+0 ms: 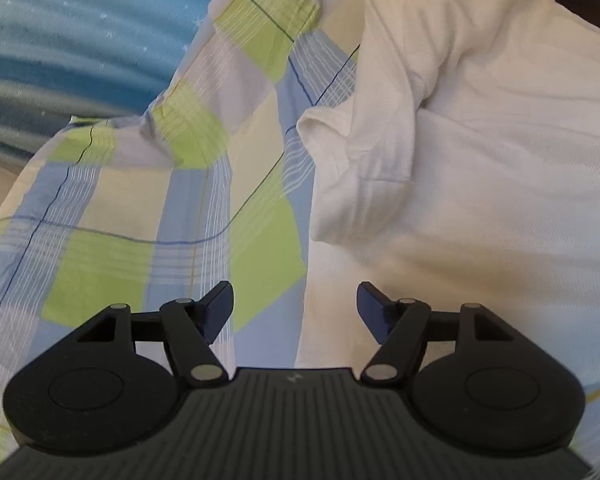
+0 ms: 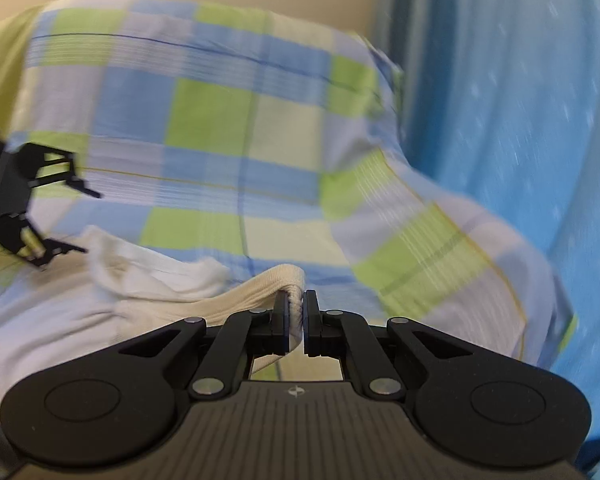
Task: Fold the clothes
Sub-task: 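Grasp the tank top with the left gripper while the right gripper holds it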
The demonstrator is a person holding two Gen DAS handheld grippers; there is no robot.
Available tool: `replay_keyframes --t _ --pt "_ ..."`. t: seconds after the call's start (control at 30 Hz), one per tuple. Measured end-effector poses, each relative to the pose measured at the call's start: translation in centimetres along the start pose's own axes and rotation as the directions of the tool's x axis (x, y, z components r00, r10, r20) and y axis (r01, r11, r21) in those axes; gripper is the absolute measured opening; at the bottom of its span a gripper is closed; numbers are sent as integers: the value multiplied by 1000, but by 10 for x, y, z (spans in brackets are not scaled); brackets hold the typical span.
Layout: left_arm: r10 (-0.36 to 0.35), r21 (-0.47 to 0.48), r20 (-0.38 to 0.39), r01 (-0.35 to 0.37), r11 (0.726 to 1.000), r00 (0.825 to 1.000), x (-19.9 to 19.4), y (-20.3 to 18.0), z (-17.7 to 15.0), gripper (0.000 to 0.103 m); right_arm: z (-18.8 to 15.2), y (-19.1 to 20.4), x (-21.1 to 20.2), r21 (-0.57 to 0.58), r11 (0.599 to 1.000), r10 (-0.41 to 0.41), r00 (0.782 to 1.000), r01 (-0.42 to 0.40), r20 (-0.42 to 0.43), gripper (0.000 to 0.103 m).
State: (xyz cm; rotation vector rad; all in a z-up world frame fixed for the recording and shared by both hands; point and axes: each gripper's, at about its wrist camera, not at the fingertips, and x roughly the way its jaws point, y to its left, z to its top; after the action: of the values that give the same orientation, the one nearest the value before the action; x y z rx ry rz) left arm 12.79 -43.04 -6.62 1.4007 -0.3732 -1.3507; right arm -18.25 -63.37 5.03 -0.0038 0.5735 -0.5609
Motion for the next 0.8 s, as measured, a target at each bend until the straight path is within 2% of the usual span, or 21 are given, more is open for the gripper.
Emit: replay_keyframes --t 0.13,0.27,0.37,0.43,0.53,0.6,0.7,0.8 --pt "-19 116 64 12 993 998 10 -6 24 66 -34 -38 39 79 995 -52 994 60 -101 4" --pt "-41 247 91 17 969 995 11 -13 37 66 -39 -40 36 94 994 -39 994 48 -99 4" --pt "-81 267 109 49 962 991 3 -14 40 66 -43 -42 33 106 994 -29 995 40 -97 5" --pt "-139 270 117 103 957 983 -3 -15 45 63 -45 -43 31 114 993 -23 995 34 -96 5" --pt "-212 292 129 167 942 969 -14 -18 54 57 -49 -44 28 126 992 -14 995 25 -94 5" --pt "-242 309 145 189 932 959 -21 -20 60 47 -51 -45 27 133 991 -8 996 20 -93 5" --pt "-208 398 169 126 909 964 -21 -29 65 34 -49 -44 26 124 992 -10 995 22 -94 5" --pt "-158 495 200 40 868 967 -18 -43 65 35 -48 -43 25 116 993 -12 995 23 -95 5"
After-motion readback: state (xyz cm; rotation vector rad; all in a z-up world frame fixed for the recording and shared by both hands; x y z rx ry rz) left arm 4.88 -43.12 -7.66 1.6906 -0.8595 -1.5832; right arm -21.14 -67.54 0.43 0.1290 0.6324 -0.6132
